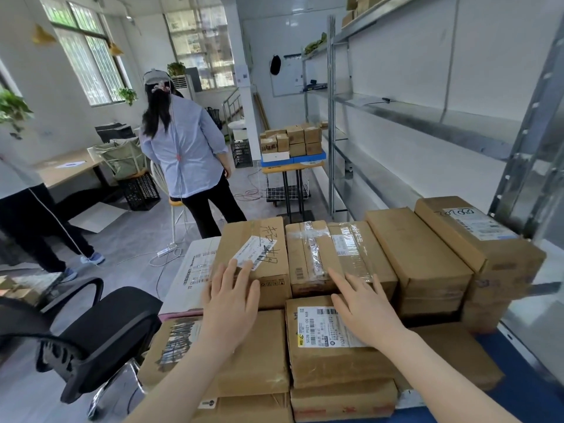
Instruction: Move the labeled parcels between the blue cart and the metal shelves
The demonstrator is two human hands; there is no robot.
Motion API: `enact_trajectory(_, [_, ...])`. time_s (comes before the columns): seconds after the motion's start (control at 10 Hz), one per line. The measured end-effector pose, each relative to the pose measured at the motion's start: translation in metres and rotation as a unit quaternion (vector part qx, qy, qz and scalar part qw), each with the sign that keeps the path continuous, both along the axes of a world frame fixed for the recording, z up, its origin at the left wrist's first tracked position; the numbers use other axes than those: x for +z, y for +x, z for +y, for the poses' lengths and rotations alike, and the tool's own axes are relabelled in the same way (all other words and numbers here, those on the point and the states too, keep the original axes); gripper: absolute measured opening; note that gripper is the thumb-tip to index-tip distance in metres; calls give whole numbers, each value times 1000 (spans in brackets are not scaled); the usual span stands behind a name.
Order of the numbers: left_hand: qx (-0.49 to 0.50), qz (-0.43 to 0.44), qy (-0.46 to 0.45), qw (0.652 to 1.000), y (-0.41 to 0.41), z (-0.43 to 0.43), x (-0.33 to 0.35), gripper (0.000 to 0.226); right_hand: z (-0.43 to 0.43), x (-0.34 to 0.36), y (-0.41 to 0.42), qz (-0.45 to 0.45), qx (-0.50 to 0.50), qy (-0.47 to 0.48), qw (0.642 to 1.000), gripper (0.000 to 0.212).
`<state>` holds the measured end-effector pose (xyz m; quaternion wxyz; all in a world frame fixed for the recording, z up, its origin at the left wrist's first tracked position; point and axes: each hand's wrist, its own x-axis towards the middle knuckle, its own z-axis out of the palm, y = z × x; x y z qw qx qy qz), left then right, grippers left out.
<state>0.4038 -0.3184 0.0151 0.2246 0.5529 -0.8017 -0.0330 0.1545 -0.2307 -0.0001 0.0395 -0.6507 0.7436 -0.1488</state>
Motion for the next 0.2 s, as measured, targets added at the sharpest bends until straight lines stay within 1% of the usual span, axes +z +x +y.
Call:
enact_trajectory(0.1, [21, -8, -1, 1000, -2, -2, 0, 52, 1, -2, 0, -1, -4, -10, 1000, 55])
enact_trajectory(0.2, [21, -33, -6, 999, -5, 4, -1, 53, 6, 2, 2, -24, -2, -1, 1000, 57])
